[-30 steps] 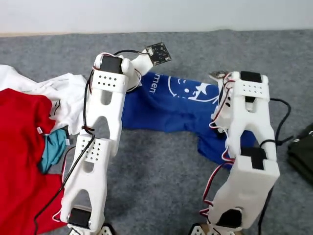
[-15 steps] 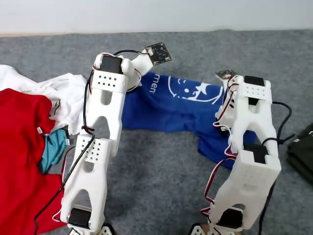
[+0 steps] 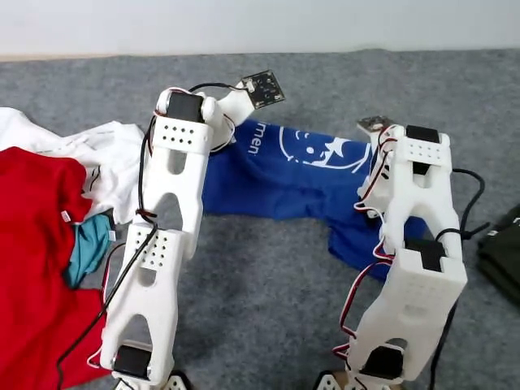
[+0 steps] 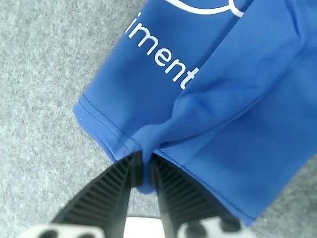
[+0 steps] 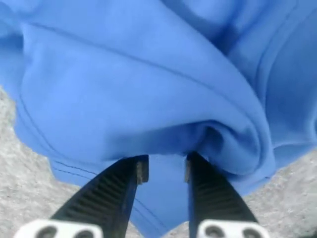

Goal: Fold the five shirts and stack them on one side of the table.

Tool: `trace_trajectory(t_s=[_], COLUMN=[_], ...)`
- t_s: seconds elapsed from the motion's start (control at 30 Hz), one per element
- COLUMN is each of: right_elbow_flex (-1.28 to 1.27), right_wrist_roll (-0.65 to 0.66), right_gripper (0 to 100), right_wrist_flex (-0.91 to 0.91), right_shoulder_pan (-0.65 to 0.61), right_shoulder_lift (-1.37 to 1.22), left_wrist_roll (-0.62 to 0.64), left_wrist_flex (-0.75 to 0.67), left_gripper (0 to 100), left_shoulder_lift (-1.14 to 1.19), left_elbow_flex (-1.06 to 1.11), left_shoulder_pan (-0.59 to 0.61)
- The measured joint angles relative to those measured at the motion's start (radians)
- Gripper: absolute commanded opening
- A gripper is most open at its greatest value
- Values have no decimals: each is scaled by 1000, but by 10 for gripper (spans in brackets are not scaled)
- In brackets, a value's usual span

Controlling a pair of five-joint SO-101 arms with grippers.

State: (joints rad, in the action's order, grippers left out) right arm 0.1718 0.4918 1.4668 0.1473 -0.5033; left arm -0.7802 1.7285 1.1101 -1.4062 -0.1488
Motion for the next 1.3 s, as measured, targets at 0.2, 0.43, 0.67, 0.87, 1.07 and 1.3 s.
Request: trace_trajectory(t_s=[0.2, 0.43, 0.67, 0.87, 1.07, 1.3], right_elbow_flex=[0, 107, 219, 147, -29, -84], right_wrist_roll=[68, 155, 169, 216, 238, 264], right_gripper=[17, 12, 12, 12, 12, 12], right_wrist_flex=[2, 196, 282, 282, 282, 282], right_shoulder_pan=[0, 3, 75, 123, 124, 186], right_shoulder_lift=[0, 0, 0, 25, 123, 187], left_wrist_roll=[0, 0, 0, 0, 0, 0], left_wrist_flex=[0, 0, 0, 0, 0, 0], left_gripper=[2, 2, 2, 2, 2, 2], left_shoulder_lift=[0, 0, 0, 0, 0, 0], left_elbow_flex=[0, 0, 0, 0, 0, 0], left_shoulder_pan=[0, 0, 0, 0, 0, 0])
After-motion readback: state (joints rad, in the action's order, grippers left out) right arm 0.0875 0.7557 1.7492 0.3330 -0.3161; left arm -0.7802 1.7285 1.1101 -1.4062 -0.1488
